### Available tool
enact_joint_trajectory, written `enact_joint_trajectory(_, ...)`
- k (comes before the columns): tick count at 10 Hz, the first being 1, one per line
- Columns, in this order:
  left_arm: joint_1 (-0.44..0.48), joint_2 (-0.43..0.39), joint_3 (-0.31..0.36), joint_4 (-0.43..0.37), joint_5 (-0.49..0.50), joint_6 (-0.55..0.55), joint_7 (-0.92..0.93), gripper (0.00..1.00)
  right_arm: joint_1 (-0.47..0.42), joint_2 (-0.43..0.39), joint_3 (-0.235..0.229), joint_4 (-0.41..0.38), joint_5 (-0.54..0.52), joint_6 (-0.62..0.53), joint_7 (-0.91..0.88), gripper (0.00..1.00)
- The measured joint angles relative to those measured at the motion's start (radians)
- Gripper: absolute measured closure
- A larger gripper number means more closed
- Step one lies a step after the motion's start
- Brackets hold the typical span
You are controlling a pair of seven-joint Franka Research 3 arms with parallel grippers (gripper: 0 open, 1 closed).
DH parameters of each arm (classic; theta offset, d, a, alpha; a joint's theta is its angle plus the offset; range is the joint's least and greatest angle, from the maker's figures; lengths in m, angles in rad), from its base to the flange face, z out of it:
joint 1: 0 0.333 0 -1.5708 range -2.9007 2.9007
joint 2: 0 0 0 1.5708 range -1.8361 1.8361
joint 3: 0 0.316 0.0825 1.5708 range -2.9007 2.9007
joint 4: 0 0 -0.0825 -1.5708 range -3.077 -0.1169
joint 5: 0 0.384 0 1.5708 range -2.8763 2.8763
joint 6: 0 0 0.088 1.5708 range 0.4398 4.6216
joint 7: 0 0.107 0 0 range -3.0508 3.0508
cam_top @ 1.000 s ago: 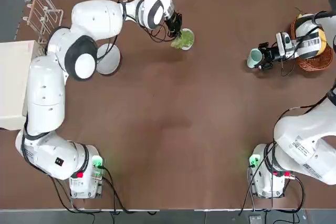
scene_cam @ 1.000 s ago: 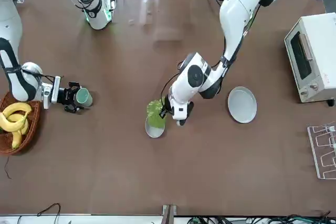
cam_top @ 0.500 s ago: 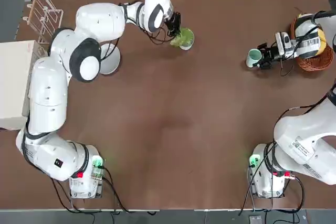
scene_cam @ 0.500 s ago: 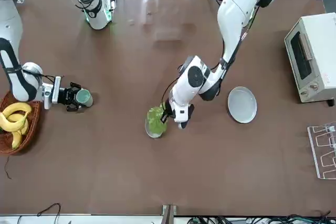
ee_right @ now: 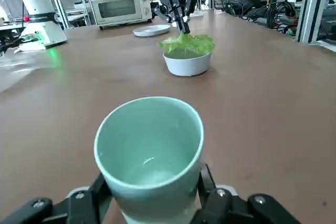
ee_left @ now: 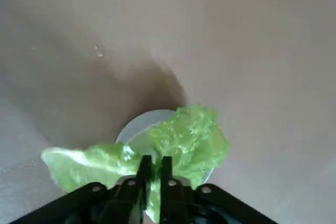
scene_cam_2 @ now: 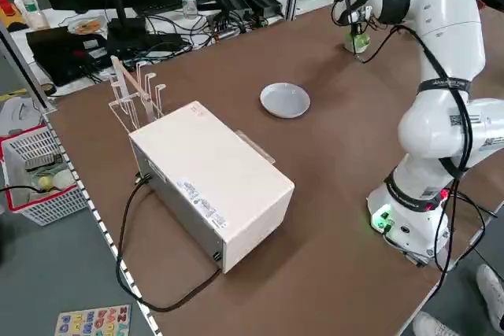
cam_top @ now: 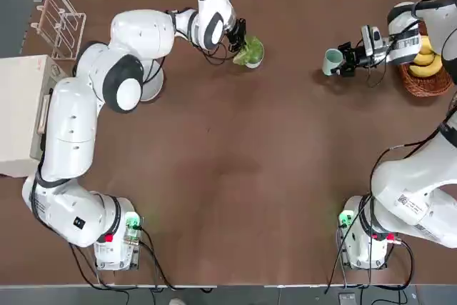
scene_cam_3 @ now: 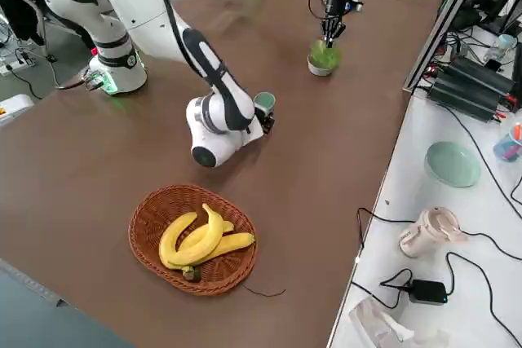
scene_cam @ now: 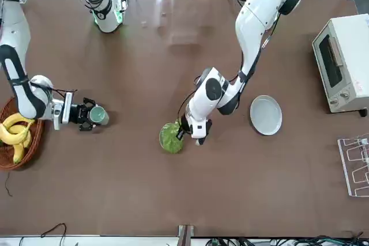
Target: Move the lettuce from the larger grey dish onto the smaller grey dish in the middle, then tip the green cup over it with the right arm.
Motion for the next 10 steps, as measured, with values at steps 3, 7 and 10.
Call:
enact_joint_trajectory(3, 0.001, 0.000, 0.003, 0.006, 0.000, 0.000, 0.017, 0.51, 0.072, -0.047, 0.001, 0.008, 0.047, 0.071, 0.067, 0.32)
enact_joint_trajectory(7, 0.001, -0.006, 0.003, 0.025, 0.000, 0.000, 0.017, 0.00, 0.183, -0.102, 0.001, 0.012, 0.080, 0.227, 0.216, 0.32)
enact_joint_trajectory(10, 0.027, -0.075, 0.004, 0.033, 0.002, -0.119, 0.025, 0.00, 0.295, -0.152, 0.001, 0.015, 0.104, 0.356, 0.400, 0.32)
